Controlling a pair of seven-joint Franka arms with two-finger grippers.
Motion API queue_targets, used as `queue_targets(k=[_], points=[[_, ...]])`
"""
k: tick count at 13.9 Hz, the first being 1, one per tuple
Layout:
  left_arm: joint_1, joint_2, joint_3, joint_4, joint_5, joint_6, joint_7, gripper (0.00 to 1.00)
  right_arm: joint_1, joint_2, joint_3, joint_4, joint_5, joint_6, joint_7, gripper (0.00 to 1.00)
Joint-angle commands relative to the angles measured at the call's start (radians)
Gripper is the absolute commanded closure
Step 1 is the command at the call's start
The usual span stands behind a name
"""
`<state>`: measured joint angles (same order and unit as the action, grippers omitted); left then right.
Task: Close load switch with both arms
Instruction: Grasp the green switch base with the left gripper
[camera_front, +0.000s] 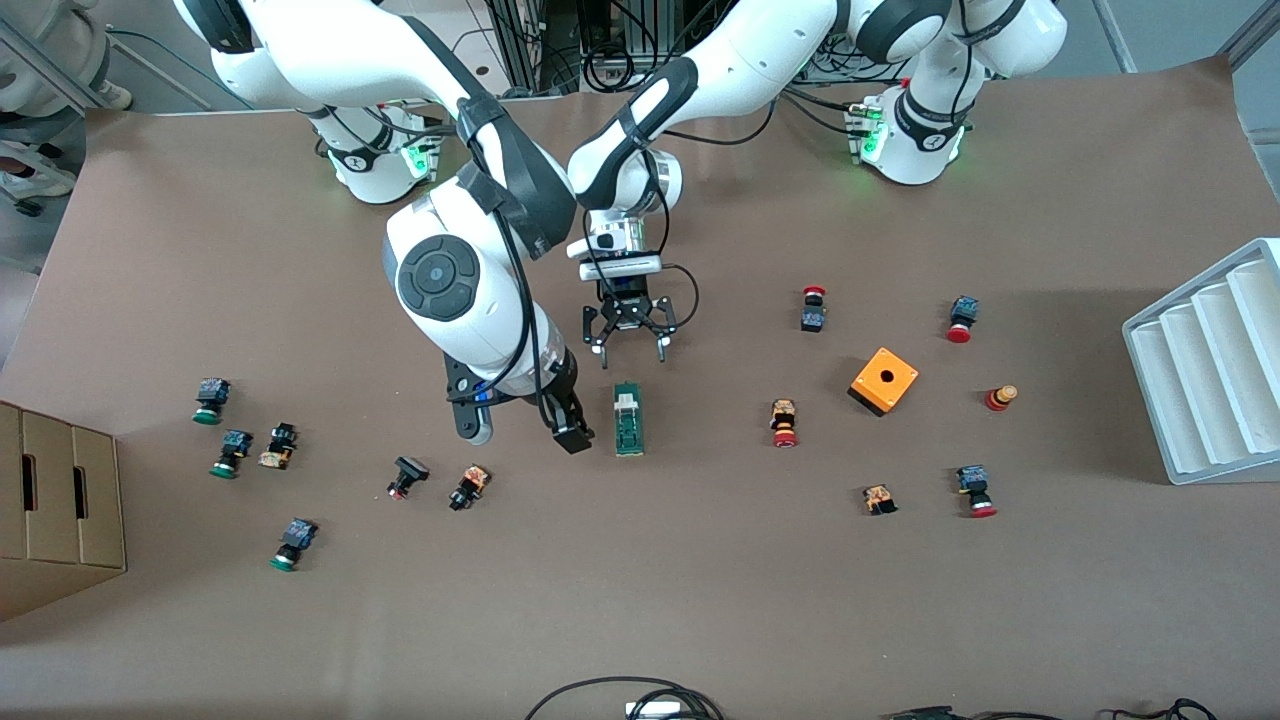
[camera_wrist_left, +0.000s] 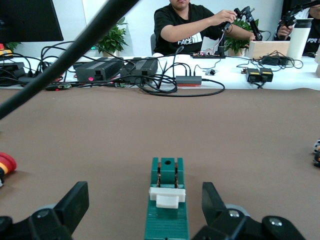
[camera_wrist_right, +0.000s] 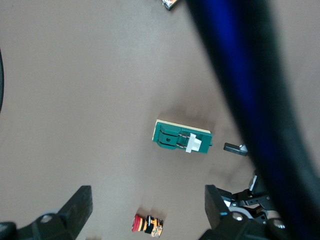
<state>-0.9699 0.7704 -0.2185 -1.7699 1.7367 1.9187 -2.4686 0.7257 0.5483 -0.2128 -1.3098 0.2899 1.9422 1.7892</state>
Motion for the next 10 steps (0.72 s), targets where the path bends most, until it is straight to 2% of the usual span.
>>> queue_targets(k=[1, 6, 10], points=[[0.005, 0.023, -0.004, 0.036, 0.023, 0.022, 0.002, 0.0, -0.014, 0.035, 0.001, 0.04, 0.031, 0.004, 0.009, 0.0], [0.007, 0.104, 0.001, 0.122, 0.06, 0.033, -0.003, 0.0, -0.025, 0.045, 0.003, 0.035, 0.032, 0.003, 0.01, 0.0], [0.02, 0.125, 0.001, 0.122, 0.061, 0.034, -0.004, 0.0, -0.006, 0.065, 0.003, 0.031, 0.031, 0.047, 0.01, 0.0]])
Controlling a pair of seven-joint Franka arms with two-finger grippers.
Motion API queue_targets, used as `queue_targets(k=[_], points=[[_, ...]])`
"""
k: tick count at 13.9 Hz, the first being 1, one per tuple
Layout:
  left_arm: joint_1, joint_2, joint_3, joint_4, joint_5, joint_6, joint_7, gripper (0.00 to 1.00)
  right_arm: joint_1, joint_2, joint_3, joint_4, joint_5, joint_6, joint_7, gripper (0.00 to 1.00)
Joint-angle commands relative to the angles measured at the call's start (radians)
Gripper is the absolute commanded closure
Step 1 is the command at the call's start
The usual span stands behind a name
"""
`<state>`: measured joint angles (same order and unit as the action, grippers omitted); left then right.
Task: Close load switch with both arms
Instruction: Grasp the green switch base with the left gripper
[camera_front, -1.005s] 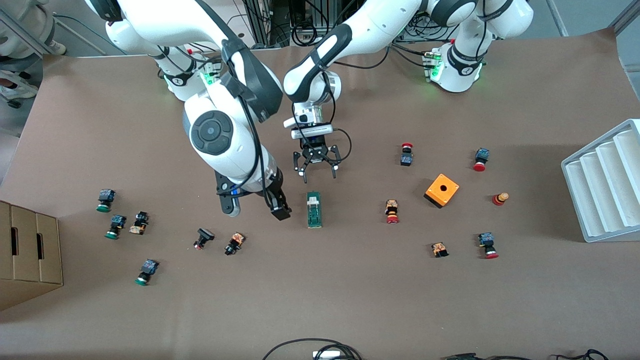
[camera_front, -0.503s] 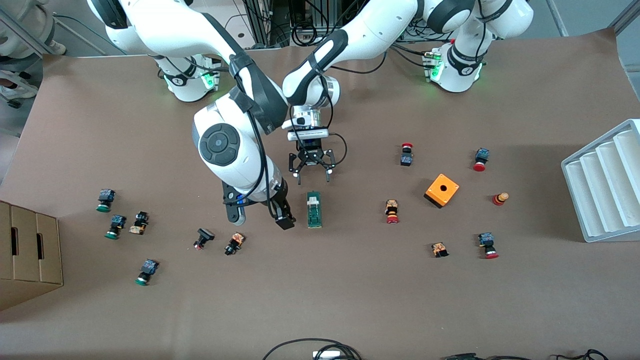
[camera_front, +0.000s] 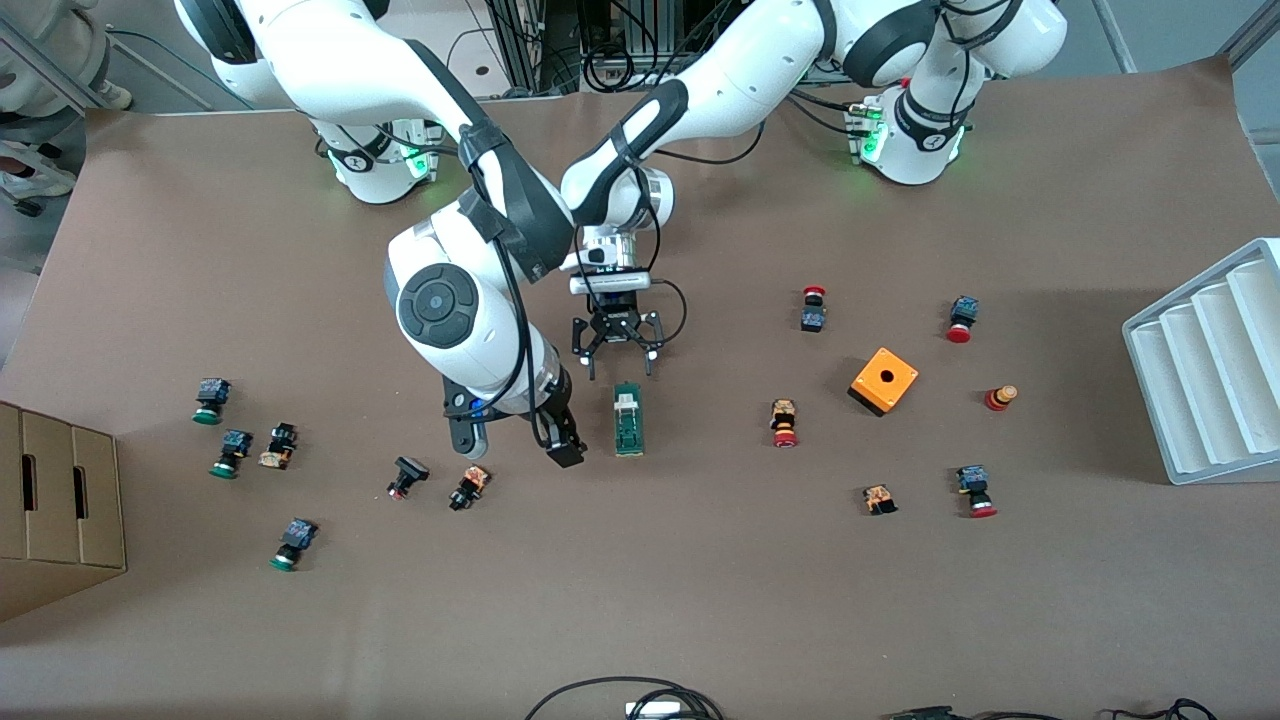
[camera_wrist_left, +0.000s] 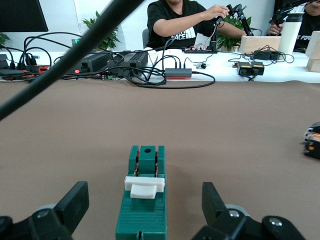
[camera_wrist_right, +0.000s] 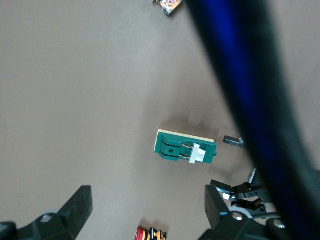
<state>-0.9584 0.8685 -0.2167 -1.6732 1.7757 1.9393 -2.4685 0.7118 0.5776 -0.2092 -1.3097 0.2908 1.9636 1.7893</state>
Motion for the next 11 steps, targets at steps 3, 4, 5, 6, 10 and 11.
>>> queue_targets(k=[3, 4, 5, 6, 10, 11], points=[[0.012, 0.043, -0.001, 0.03, 0.028, 0.013, -0.007, 0.0, 0.038, 0.076, -0.001, 0.029, 0.025, 0.076, 0.016, 0.0], [0.02, 0.053, -0.001, 0.033, 0.046, 0.013, -0.009, 0.0, 0.04, 0.082, -0.001, 0.029, 0.025, 0.078, 0.013, 0.0], [0.026, 0.058, -0.001, 0.035, 0.059, 0.013, -0.01, 0.0, 0.04, 0.082, -0.001, 0.029, 0.025, 0.078, 0.007, 0.0], [0.027, 0.067, -0.001, 0.044, 0.059, 0.013, -0.01, 0.0, 0.04, 0.082, -0.001, 0.029, 0.025, 0.078, 0.005, 0.0], [0.027, 0.076, -0.001, 0.056, 0.065, 0.013, -0.006, 0.0, 0.04, 0.09, -0.001, 0.029, 0.028, 0.078, 0.005, 0.0], [0.027, 0.08, 0.0, 0.07, 0.064, 0.015, -0.001, 0.0, 0.04, 0.09, -0.001, 0.029, 0.027, 0.078, 0.005, 0.0]])
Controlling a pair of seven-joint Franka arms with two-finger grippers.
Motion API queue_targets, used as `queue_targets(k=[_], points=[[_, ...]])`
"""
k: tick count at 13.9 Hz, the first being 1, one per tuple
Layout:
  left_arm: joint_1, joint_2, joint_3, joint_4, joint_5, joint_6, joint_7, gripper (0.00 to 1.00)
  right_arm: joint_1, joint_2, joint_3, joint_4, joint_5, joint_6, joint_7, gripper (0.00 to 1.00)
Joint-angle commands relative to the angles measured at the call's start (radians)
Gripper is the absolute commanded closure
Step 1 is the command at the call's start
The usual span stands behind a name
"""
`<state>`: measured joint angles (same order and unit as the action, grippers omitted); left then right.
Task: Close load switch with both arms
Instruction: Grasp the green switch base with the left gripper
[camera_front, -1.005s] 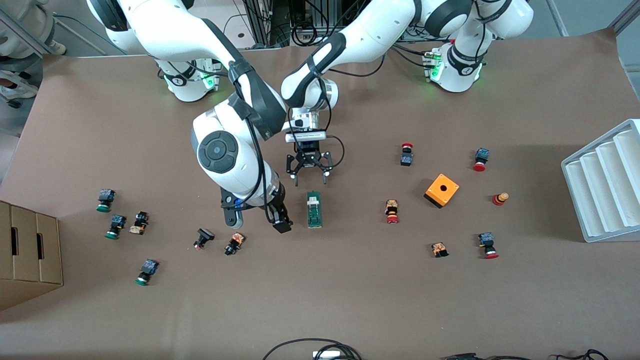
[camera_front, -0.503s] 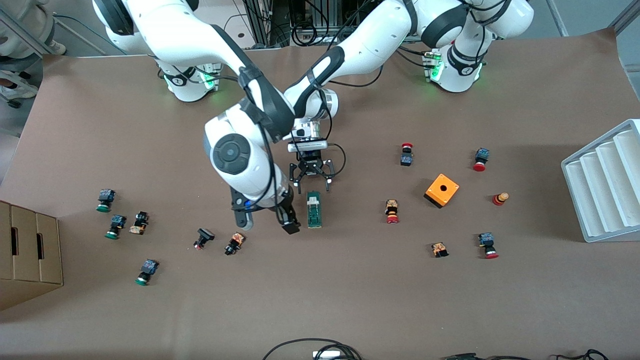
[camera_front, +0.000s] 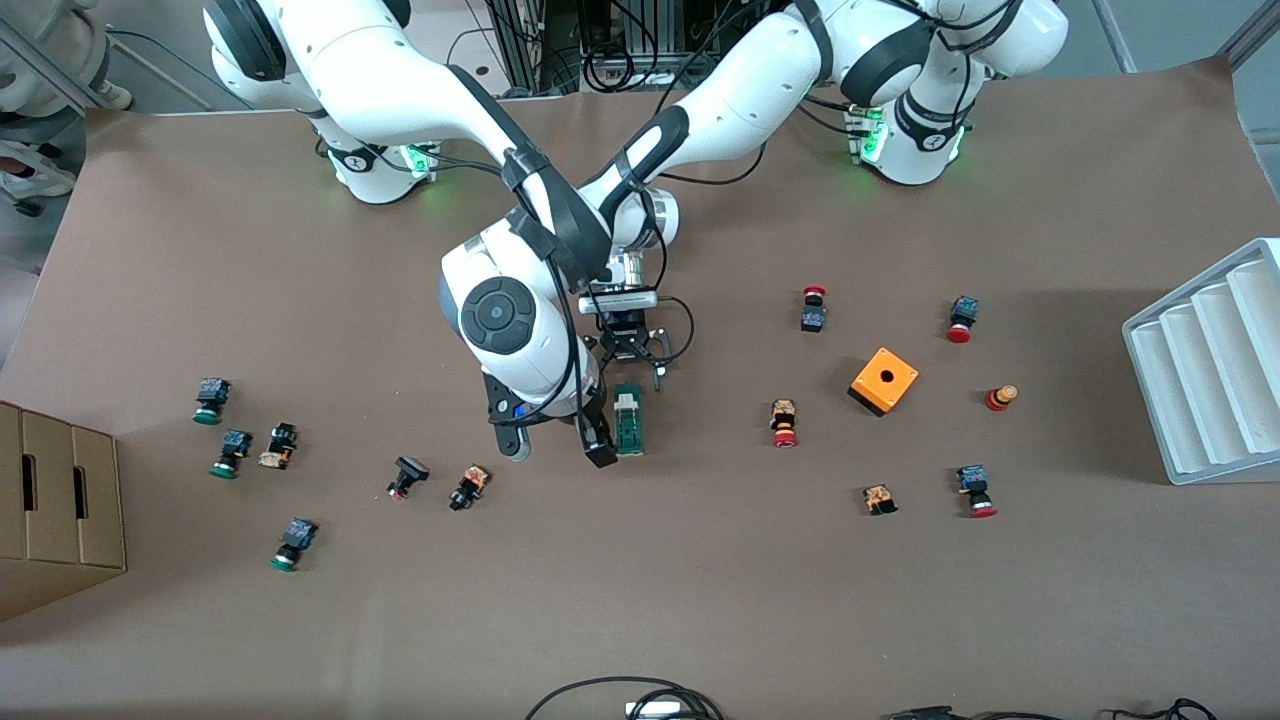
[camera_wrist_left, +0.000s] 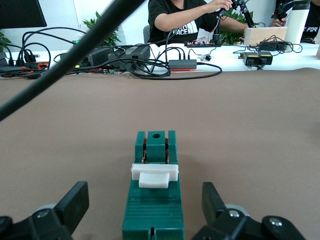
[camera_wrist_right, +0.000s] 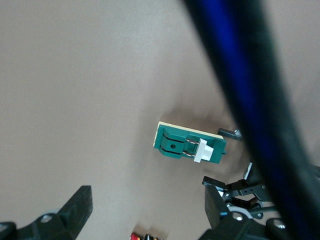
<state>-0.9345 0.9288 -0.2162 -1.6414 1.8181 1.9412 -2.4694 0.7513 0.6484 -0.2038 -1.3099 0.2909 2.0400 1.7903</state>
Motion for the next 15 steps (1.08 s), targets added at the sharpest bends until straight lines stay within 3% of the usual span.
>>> queue_targets(k=[1, 15], points=[[0.003, 0.027, -0.002, 0.057, 0.021, 0.013, 0.003, 0.0, 0.0, 0.019, -0.006, 0.029, 0.028, 0.002, 0.003, 0.0], [0.002, 0.059, 0.0, 0.08, 0.023, 0.025, 0.003, 0.01, -0.001, 0.022, -0.006, 0.026, 0.027, 0.002, 0.003, 0.0]])
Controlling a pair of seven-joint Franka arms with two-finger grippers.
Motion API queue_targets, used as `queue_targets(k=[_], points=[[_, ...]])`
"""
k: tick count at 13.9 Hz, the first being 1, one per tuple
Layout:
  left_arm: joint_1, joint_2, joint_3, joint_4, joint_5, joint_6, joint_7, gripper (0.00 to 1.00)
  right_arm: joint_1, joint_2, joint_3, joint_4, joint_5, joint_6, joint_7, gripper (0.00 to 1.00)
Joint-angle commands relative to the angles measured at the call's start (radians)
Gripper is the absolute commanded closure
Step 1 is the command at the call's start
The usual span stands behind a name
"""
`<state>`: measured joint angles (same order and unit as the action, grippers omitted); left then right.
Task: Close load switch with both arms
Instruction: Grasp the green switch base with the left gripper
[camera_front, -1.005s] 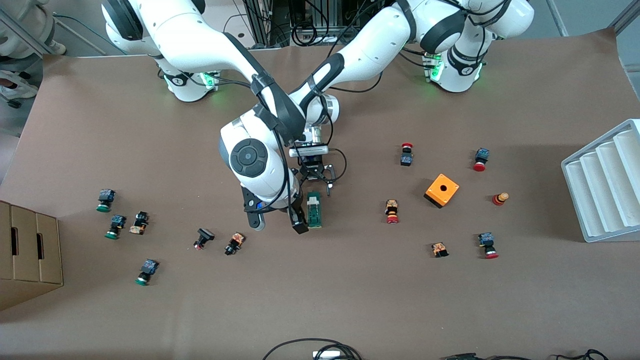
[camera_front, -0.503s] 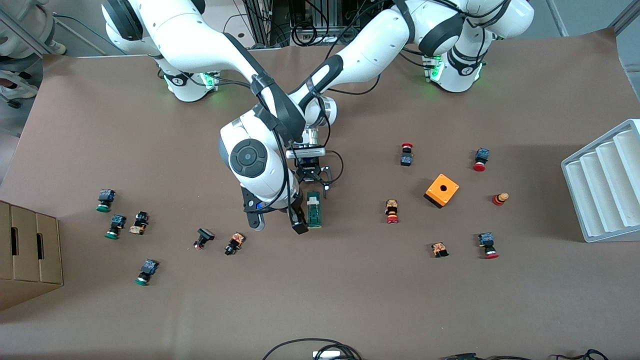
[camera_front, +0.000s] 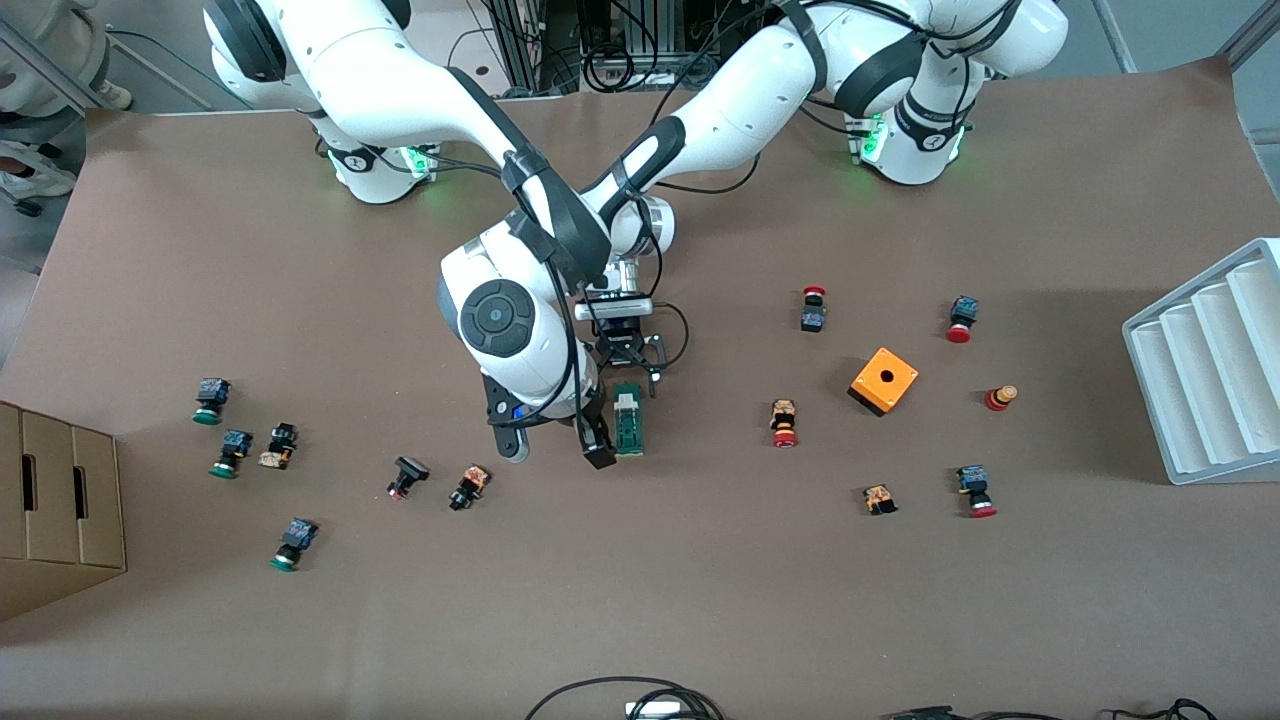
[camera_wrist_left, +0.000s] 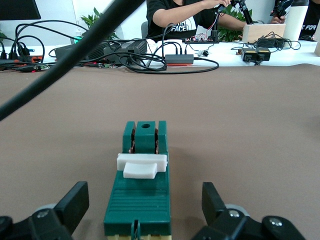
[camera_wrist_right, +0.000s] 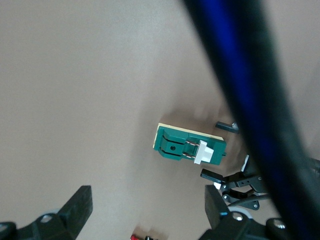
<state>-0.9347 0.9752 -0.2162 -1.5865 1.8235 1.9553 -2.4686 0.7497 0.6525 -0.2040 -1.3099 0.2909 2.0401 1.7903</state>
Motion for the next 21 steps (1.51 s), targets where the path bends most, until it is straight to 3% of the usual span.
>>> queue_targets(k=[1, 8, 12, 18, 21], points=[[0.002, 0.013, 0.0, 0.025, 0.016, 0.013, 0.0, 0.01, 0.0, 0.019, -0.006, 0.026, 0.027, 0.002, 0.003, 0.0], [0.002, 0.022, 0.0, 0.026, 0.016, 0.011, -0.004, 0.06, 0.0, 0.026, -0.006, 0.026, 0.027, 0.002, 0.003, 0.0], [0.001, 0.022, 0.0, 0.026, 0.017, 0.011, 0.002, 0.22, 0.002, 0.033, -0.006, 0.026, 0.027, 0.002, 0.003, 0.0], [0.001, 0.022, 0.0, 0.026, 0.017, 0.011, 0.0, 0.31, 0.004, 0.056, -0.006, 0.024, 0.024, 0.023, 0.006, 0.0], [0.001, 0.022, 0.0, 0.026, 0.017, 0.011, 0.002, 0.39, 0.016, 0.061, -0.005, -0.043, 0.025, 0.107, 0.006, 0.01]])
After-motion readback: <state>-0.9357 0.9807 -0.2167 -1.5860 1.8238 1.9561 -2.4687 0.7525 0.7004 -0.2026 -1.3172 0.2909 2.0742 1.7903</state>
